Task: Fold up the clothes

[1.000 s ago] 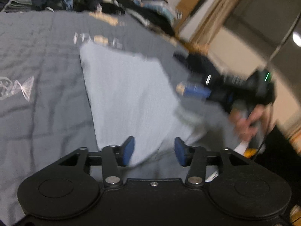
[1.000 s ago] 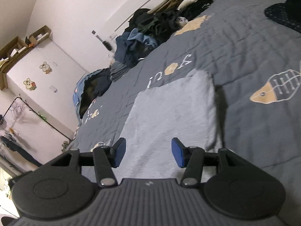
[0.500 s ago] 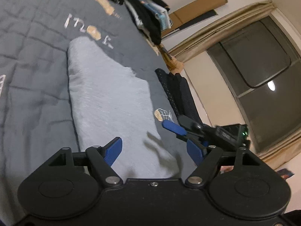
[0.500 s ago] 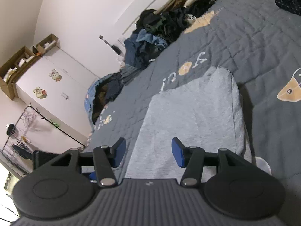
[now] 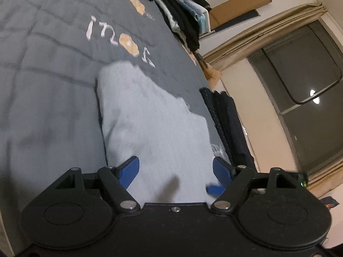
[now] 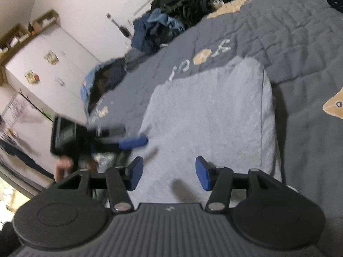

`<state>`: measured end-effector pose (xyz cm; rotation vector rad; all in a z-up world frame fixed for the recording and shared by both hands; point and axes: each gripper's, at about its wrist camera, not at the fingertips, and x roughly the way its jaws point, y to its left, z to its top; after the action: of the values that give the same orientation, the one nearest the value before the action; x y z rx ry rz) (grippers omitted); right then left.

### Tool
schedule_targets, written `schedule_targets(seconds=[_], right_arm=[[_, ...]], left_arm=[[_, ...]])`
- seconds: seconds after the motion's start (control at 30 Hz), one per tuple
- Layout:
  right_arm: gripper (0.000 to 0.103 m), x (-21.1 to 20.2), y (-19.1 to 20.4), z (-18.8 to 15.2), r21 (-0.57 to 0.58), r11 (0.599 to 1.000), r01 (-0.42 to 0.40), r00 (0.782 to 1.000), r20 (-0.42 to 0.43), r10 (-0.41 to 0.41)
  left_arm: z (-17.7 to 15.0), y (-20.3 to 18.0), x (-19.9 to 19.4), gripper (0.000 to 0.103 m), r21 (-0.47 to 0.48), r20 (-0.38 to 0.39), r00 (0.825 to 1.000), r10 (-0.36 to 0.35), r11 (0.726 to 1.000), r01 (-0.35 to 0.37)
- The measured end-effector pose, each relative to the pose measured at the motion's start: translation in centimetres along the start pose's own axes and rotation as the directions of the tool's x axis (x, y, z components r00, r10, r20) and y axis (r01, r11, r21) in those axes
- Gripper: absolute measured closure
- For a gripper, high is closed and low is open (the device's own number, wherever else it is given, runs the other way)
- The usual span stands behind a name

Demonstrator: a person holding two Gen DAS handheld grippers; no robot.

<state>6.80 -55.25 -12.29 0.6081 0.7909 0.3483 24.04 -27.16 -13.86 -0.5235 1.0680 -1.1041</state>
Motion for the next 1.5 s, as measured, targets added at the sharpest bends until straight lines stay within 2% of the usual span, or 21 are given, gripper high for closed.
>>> schedule_targets(seconds=[0.3, 0.4, 0.47, 0.5, 0.6, 0.7, 0.73, 0.8, 0.83, 0.93, 0.97, 1.03, 1.1, 1.17, 1.2, 1.27, 1.43, 1.5], right_arm=[[0.05, 0.1, 0.0, -0.2, -0.023, 1.0, 0.013, 1.0, -0.012, -0.013], [0.05, -1.0, 0.4, -0.6, -0.037, 0.999, 0.012, 1.0, 0.002, -0.012], [0.05, -1.7, 0.6, -0.8, -0.047, 0.999, 0.011, 1.0, 0.012, -0.01], [0.05, -2.1, 0.7, -0.9, -0.052, 0.999, 0.01, 1.0, 0.017, -0.009], [0.05, -3.2, 1.1, -1.3, -0.066, 0.998, 0.009, 0.999, 0.033, -0.007], [0.05, -4.3, 1.5, -1.6, -0.081, 0.997, 0.008, 0.999, 0.048, -0.004], [0.05, -4.6, 1.6, -1.7, -0.086, 0.996, 0.008, 0.999, 0.053, -0.003], [0.05, -5.4, 1.9, -2.0, -0.095, 0.995, 0.007, 0.998, 0.063, -0.001], [0.05, -5.7, 2.0, -2.1, -0.1, 0.995, 0.007, 0.998, 0.068, 0.0], [0.05, -6.8, 2.3, -2.4, -0.115, 0.993, 0.007, 0.997, 0.083, 0.003], [0.05, -7.2, 2.5, -2.5, -0.119, 0.993, 0.007, 0.996, 0.088, 0.004], [0.05, -8.1, 2.2, -3.6, -0.113, 0.992, 0.061, 0.992, 0.113, -0.048], [0.05, -9.0, 1.8, -4.8, -0.104, 0.988, 0.118, 0.985, 0.139, -0.103], [0.05, -10.0, 1.4, -6.0, -0.093, 0.98, 0.174, 0.974, 0.164, -0.158], [0.05, -10.4, 1.3, -6.6, -0.087, 0.975, 0.203, 0.967, 0.177, -0.185], [0.05, -11.3, 0.9, -7.7, -0.074, 0.963, 0.258, 0.95, 0.201, -0.239], [0.05, -11.8, 1.1, -9.5, -0.137, 0.946, 0.295, 0.941, 0.213, -0.262], [0.05, -11.6, 1.1, -10.1, -0.162, 0.944, 0.288, 0.944, 0.214, -0.251]], left_arm=[[6.4, 2.8, 2.9, 0.028, -0.028, 0.073, 0.993, 0.092, 0.995, -0.091], [7.8, 3.3, 2.9, 0.028, -0.068, 0.148, 0.973, 0.176, 0.983, -0.168], [8.1, 3.3, 1.9, 0.028, -0.106, 0.171, 0.967, 0.191, 0.979, -0.175], [8.0, 2.7, 1.2, 0.028, -0.095, 0.183, 0.966, 0.186, 0.981, -0.171], [6.1, -0.4, -1.0, 0.028, -0.028, 0.184, 0.974, 0.132, 0.991, -0.129], [2.1, -3.8, -3.2, 0.024, 0.011, 0.212, 0.972, 0.099, 0.995, -0.104], [0.6, -5.0, -3.9, 0.02, 0.017, 0.223, 0.97, 0.093, 0.995, -0.099], [-3.2, -7.5, -5.4, 0.018, 0.013, 0.271, 0.957, 0.104, 0.994, -0.112], [-5.0, -8.9, -6.1, 0.018, 0.029, 0.288, 0.949, 0.127, 0.99, -0.141], [-10.0, -13.1, -6.4, 0.019, 0.139, 0.288, 0.927, 0.242, 0.947, -0.29], [-11.4, -14.1, -6.4, 0.019, 0.163, 0.286, 0.922, 0.261, 0.935, -0.315], [-14.1, -16.1, -6.4, 0.019, 0.209, 0.286, 0.911, 0.298, 0.908, -0.363], [-16.4, -17.1, -6.4, 0.018, 0.225, 0.319, 0.884, 0.342, 0.879, -0.421], [-18.2, -17.6, -6.1, 0.018, 0.217, 0.354, 0.859, 0.369, 0.861, -0.459], [-18.9, -17.5, -5.7, 0.018, 0.205, 0.369, 0.847, 0.382, 0.856, -0.475], [-20.1, -17.4, -4.8, 0.019, 0.224, 0.364, 0.824, 0.434, 0.818, -0.53], [-21.6, -18.0, -2.9, 0.02, 0.323, 0.353, 0.776, 0.523, 0.71, -0.626], [-22.0, -18.2, -2.4, 0.02, 0.353, 0.348, 0.769, 0.537, 0.684, -0.638]])
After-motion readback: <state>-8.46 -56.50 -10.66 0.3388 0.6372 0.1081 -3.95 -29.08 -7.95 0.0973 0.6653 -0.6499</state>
